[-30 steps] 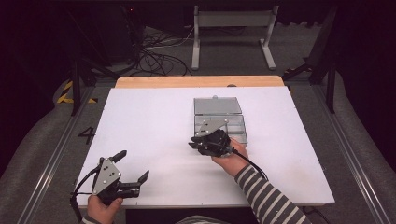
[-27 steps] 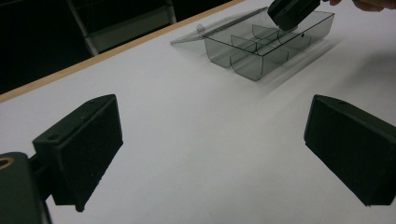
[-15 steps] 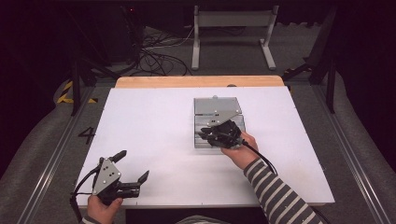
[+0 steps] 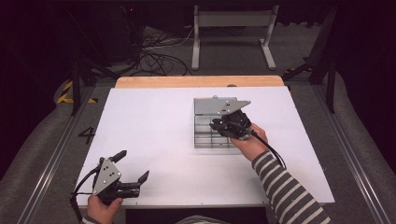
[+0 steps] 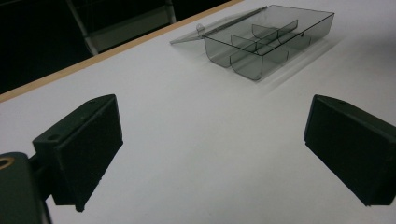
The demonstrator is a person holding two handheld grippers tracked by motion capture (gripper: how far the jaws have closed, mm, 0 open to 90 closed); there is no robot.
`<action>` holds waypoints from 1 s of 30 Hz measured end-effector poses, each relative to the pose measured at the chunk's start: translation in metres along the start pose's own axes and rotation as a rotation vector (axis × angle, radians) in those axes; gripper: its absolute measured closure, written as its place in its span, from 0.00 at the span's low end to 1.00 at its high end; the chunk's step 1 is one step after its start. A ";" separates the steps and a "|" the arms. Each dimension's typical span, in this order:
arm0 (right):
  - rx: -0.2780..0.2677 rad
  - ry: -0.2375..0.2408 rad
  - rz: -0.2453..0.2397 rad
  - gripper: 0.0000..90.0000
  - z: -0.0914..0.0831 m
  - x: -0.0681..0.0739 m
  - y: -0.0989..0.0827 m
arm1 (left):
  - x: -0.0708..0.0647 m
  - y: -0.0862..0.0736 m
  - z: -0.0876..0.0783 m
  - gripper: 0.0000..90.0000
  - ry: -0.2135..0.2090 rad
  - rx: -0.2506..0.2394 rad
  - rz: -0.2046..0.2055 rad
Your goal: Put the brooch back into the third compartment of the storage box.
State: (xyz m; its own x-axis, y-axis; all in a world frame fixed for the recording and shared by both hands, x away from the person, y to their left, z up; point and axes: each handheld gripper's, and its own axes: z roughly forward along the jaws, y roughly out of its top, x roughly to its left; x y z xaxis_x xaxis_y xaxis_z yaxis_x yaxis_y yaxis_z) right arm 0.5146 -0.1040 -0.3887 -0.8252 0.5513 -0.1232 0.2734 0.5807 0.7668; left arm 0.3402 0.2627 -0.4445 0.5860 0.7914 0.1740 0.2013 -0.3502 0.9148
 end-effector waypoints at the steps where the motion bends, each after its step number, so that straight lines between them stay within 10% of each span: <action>1: 0.000 0.000 0.000 0.86 0.000 0.000 0.000 | 0.000 0.000 0.000 0.06 0.000 0.001 0.000; 30: 0.132 -0.118 0.083 0.86 0.012 -0.049 -0.018 | 0.000 -0.001 0.001 0.06 -0.002 0.001 -0.012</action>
State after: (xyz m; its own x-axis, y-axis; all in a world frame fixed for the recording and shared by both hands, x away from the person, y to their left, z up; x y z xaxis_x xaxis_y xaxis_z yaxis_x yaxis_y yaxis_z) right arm 0.5559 -0.1343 -0.4041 -0.7355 0.6625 -0.1420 0.4070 0.5995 0.6892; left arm 0.3411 0.2624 -0.4453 0.5855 0.7944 0.1619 0.2094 -0.3411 0.9164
